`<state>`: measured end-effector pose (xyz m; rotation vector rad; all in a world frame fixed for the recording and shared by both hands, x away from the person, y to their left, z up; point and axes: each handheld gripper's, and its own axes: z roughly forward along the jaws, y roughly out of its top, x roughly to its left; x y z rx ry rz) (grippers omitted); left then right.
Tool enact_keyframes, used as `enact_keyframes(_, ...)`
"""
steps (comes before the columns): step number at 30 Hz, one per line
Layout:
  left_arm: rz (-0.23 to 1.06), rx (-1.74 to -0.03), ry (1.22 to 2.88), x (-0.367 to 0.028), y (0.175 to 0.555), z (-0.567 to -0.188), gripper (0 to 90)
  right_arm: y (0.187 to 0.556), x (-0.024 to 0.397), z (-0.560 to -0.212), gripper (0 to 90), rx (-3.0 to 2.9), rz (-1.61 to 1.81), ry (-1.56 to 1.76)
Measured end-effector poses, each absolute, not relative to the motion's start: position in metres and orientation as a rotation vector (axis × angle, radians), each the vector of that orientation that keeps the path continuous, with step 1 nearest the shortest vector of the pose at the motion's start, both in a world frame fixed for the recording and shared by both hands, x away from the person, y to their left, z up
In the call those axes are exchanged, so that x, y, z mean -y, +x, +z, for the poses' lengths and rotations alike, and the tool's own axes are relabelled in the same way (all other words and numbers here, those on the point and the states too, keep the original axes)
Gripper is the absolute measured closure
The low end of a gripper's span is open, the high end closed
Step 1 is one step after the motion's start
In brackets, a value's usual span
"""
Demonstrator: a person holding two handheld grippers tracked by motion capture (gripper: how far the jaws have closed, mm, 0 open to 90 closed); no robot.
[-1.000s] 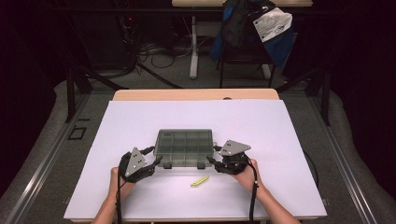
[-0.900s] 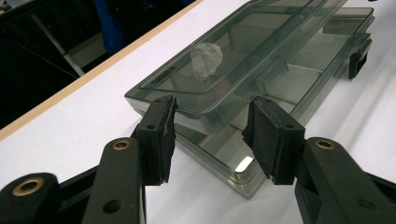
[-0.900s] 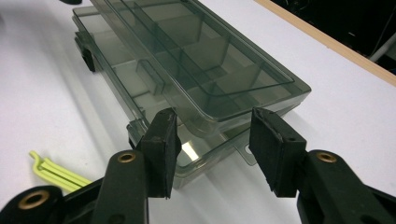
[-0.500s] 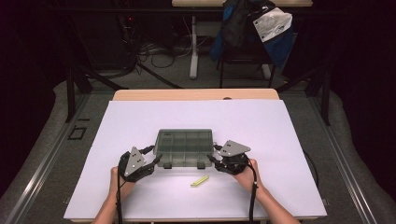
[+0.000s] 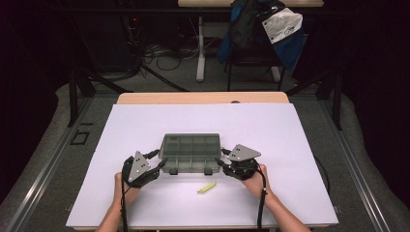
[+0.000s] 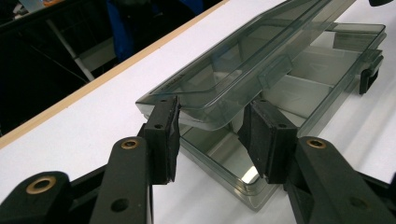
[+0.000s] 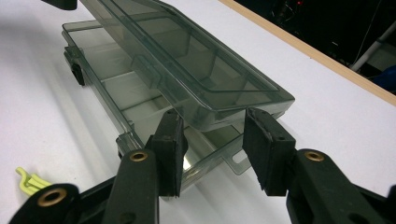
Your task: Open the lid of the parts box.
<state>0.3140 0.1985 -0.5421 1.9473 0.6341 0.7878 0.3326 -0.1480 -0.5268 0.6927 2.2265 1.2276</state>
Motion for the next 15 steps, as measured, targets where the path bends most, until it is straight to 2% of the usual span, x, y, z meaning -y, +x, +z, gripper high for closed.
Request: enact_keyframes(15,0.785,-0.646,1.926,-0.1982,0.3162,-0.5396,56.6,0.3344,0.1493,-0.5248,60.8,-2.203,1.258,0.719)
